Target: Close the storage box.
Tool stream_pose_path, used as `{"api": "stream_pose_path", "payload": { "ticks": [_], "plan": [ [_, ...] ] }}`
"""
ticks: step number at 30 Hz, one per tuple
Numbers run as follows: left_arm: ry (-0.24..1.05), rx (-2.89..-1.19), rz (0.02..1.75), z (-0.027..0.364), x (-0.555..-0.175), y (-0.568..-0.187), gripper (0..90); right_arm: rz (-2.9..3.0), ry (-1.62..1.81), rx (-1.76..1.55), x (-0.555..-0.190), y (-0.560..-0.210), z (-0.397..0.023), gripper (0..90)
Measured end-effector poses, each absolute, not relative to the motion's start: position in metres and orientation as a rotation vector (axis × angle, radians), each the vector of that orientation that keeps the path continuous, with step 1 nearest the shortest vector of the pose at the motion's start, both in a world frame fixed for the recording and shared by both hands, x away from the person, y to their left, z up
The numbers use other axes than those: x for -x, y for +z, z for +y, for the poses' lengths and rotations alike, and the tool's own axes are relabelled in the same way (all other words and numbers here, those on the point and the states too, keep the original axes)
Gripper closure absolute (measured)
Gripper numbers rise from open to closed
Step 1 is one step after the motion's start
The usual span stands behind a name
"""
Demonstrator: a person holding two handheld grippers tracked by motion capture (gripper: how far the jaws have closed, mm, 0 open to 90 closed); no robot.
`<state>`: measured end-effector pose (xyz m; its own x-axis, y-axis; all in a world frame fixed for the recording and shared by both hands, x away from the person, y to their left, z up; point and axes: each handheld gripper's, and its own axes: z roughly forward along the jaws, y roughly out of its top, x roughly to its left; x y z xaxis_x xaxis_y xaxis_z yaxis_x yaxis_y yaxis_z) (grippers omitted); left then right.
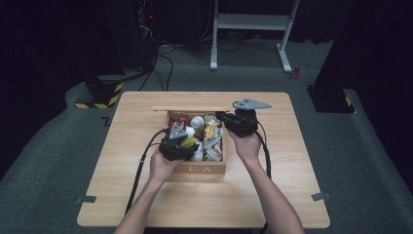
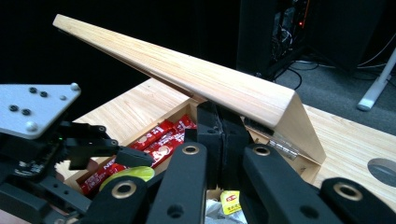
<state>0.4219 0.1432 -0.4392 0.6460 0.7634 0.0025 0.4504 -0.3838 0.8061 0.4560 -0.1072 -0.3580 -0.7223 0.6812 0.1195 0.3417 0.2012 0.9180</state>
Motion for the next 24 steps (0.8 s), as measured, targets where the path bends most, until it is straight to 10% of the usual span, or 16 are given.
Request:
{"api": "stream_pose_path", "payload": {
  "ticks": [24],
  "plan": [
    [0.429,-1.872,1.037,0.200,-0.405,-0.424,39.8,2.169,1.530,-0.959,-0.456,-0.358,-0.107,89.1]
  ]
}}
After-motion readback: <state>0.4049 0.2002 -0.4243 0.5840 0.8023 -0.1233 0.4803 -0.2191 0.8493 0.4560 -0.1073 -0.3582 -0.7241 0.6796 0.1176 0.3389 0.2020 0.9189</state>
